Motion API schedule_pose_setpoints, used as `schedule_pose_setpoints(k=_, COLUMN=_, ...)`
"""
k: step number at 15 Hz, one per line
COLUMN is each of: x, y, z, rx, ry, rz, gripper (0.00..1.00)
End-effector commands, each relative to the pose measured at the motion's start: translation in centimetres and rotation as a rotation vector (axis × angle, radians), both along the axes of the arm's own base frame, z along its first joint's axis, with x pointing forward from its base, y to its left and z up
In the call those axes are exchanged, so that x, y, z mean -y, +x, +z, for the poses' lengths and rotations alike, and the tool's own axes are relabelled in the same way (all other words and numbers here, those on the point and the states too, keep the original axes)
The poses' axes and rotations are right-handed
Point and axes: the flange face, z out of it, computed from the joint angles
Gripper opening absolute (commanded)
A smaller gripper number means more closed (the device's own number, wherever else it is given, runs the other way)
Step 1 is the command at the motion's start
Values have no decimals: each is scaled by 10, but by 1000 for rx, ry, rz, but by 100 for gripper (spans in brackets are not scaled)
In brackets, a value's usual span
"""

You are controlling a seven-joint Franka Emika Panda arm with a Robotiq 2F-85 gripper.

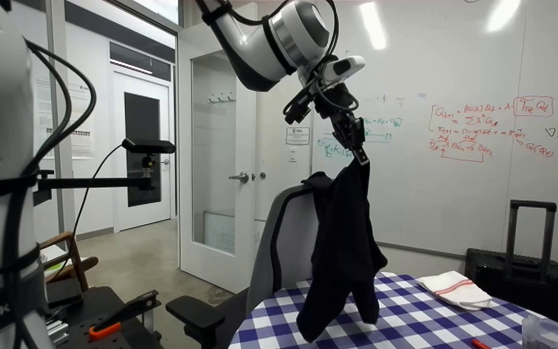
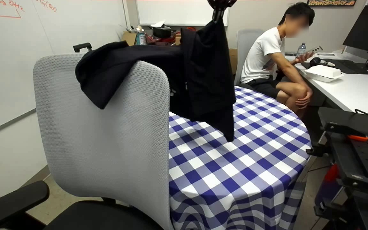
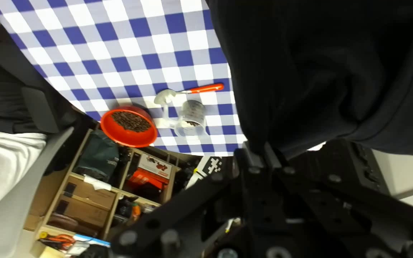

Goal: Pick up the cloth and put it on the table

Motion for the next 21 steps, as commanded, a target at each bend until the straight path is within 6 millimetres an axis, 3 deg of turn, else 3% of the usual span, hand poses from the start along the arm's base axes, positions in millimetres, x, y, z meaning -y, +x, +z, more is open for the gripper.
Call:
schedule_pose_setpoints(k=1, x=12, y=-50, z=-2, rx=27, ry=-7, rz=-117, gripper=2)
schedule_pose_setpoints(k=2, x=13, y=-57, z=-5, rx=31, ry=6, rz=-135, gripper=1)
schedule_pose_setpoints(k=3, x=16, y=-34, z=-9, rx=5, ry=8, rz=-96, gripper=3)
schedule_pose_setpoints(k=7, x=16, y=-53, z=-10, rx=9, ry=18, rz=-120, gripper=3)
schedule_pose_setpoints(k=20, x=15, y=-53, z=-10, rx=12, ry=20, rz=-124, gripper=3)
schedule_pose_setpoints(k=21, x=15, y=-53, z=-10, rx=12, ry=20, rz=-124, gripper=28)
